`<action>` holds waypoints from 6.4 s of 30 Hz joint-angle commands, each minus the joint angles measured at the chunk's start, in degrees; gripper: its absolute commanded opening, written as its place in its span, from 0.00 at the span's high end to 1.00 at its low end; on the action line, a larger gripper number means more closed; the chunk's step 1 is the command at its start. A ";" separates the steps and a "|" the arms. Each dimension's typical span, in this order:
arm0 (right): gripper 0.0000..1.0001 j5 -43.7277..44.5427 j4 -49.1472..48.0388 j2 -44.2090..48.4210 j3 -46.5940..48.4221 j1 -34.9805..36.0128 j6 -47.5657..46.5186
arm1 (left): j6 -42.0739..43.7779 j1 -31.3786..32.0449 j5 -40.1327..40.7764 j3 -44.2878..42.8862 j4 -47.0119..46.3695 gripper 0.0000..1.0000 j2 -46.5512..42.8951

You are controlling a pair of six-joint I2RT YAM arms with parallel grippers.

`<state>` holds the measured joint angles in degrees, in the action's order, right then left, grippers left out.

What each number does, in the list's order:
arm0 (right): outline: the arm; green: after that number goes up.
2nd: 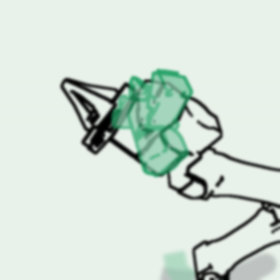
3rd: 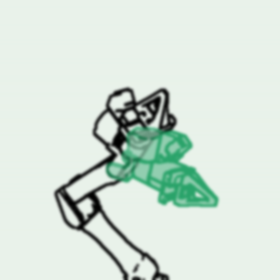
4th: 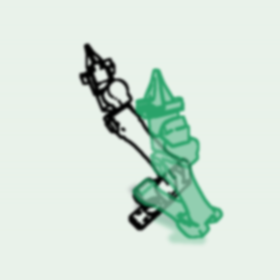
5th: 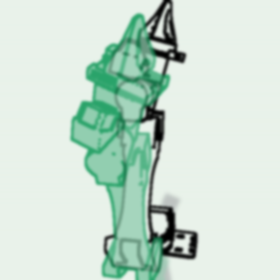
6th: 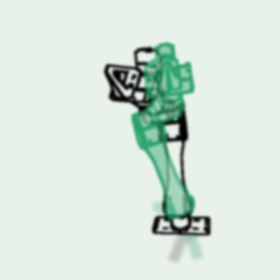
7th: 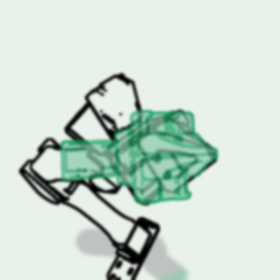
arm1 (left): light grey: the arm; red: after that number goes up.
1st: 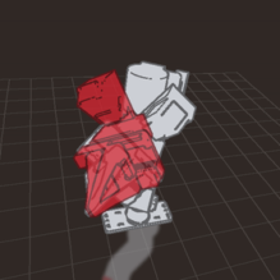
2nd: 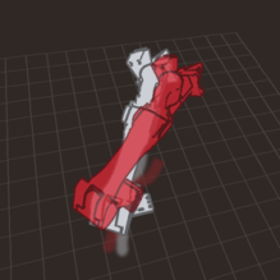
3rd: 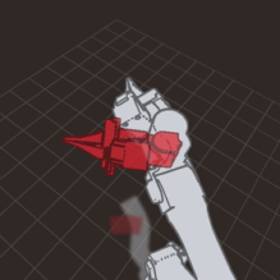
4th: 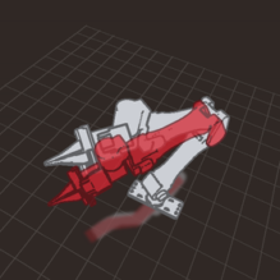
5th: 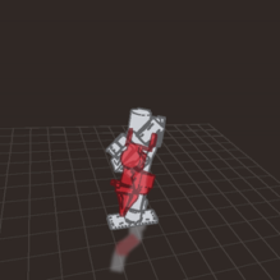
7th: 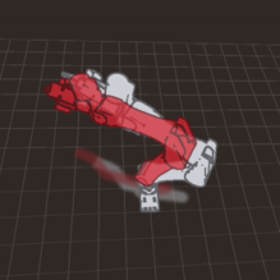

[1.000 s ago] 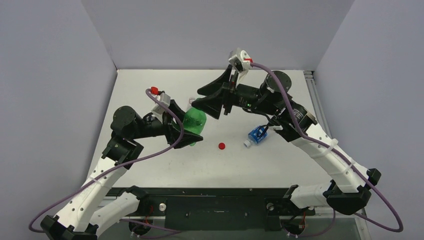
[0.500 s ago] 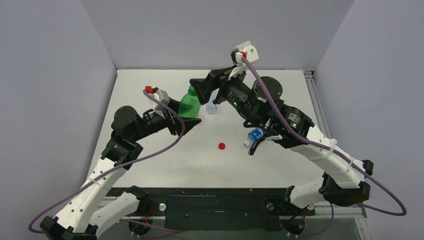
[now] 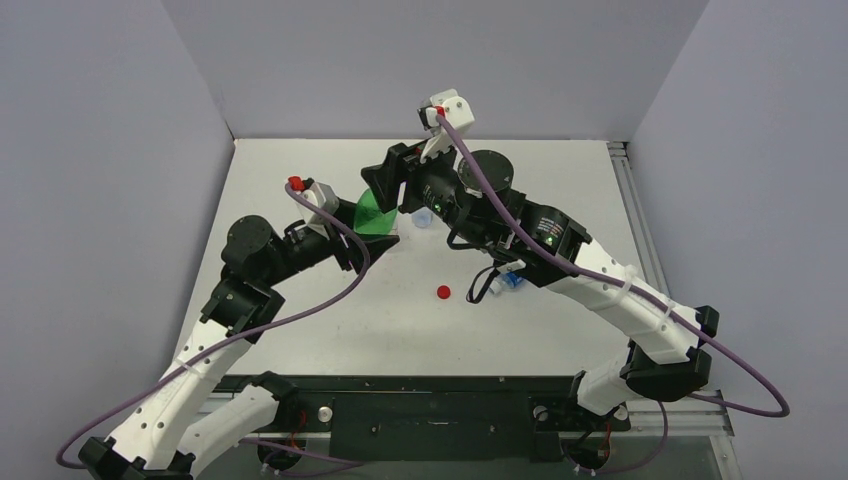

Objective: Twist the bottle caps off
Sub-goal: Unscrew the bottle cap from the plastic bottle.

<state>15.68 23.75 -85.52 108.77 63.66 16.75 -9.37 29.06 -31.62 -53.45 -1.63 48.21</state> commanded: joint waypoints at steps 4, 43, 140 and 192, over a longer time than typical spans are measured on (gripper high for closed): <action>0.53 -5.39 -2.11 -0.83 2.40 -1.13 3.37 | 0.77 0.12 1.05 -0.05 -2.41 1.00 -1.01; 0.94 -61.01 -18.61 11.11 -11.20 -13.22 2.03 | -16.42 0.22 -20.29 -2.15 -11.35 1.00 -0.67; 0.34 -24.27 -5.41 14.50 -8.14 -11.07 -4.28 | -11.11 1.62 -18.83 -4.19 -7.70 1.00 0.69; 1.00 -66.42 -19.92 8.82 -9.18 -10.88 1.14 | -15.56 2.02 -22.58 -3.40 -10.10 1.00 1.32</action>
<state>-33.63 14.98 -79.46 100.18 53.10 14.92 -19.81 31.00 -47.16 -54.15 -8.34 49.17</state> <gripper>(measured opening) 0.318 0.546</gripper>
